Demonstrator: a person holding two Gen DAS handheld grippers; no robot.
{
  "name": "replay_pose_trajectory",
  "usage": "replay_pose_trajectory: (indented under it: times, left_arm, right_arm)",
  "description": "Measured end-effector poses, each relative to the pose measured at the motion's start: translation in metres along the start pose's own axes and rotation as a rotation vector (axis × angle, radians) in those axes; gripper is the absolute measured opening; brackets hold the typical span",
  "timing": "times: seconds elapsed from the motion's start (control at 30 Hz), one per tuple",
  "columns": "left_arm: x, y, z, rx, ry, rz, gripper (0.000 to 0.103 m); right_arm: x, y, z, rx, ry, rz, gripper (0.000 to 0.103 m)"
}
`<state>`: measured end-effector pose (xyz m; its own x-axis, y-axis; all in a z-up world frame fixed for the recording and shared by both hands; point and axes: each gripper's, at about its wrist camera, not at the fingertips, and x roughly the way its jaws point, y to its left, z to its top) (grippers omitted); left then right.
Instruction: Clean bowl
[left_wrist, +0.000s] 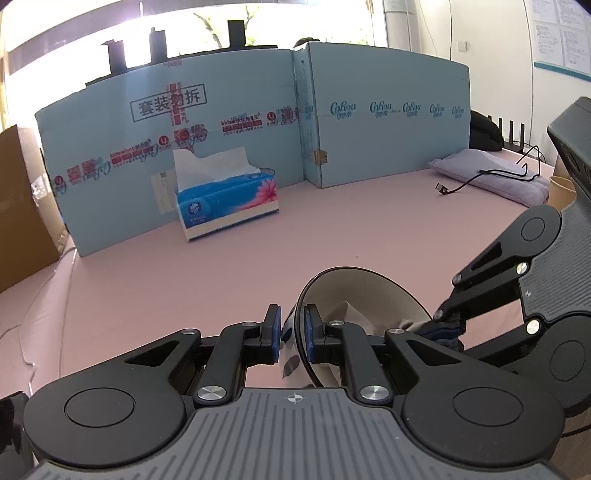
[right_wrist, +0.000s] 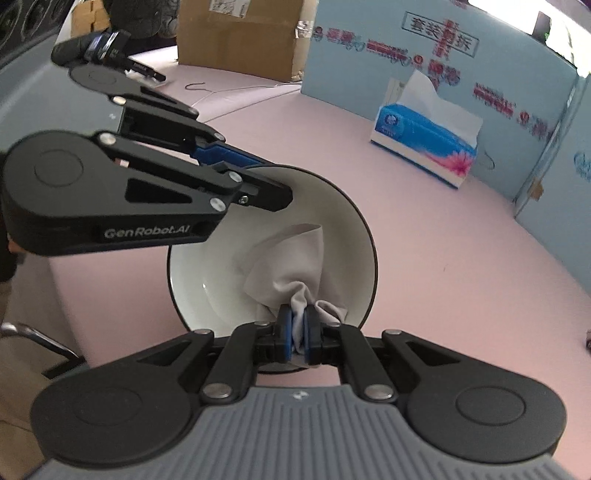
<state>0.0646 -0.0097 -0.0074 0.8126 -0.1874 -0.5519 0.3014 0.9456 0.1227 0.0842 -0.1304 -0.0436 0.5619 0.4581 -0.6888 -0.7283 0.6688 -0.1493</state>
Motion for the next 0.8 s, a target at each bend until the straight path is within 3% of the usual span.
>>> replay_pose_trajectory:
  times: [0.17, 0.4, 0.7, 0.8]
  left_arm:
    - [0.002, 0.0, 0.001, 0.002, -0.002, -0.01, 0.017]
    - [0.006, 0.0, 0.001, -0.002, 0.008, -0.008, 0.018]
    - [0.008, -0.005, 0.006, -0.013, 0.009, 0.007, 0.019]
    - [0.009, -0.008, 0.008, -0.002, 0.008, 0.012, 0.02]
  right_arm:
    - [0.005, -0.005, 0.008, -0.016, -0.052, -0.063, 0.006]
    - [0.009, -0.007, 0.003, -0.007, -0.019, -0.033, 0.006]
    - [0.004, -0.011, -0.012, 0.237, -0.04, 0.089, 0.012]
    - [0.003, -0.008, -0.017, 0.295, -0.065, 0.084, 0.012]
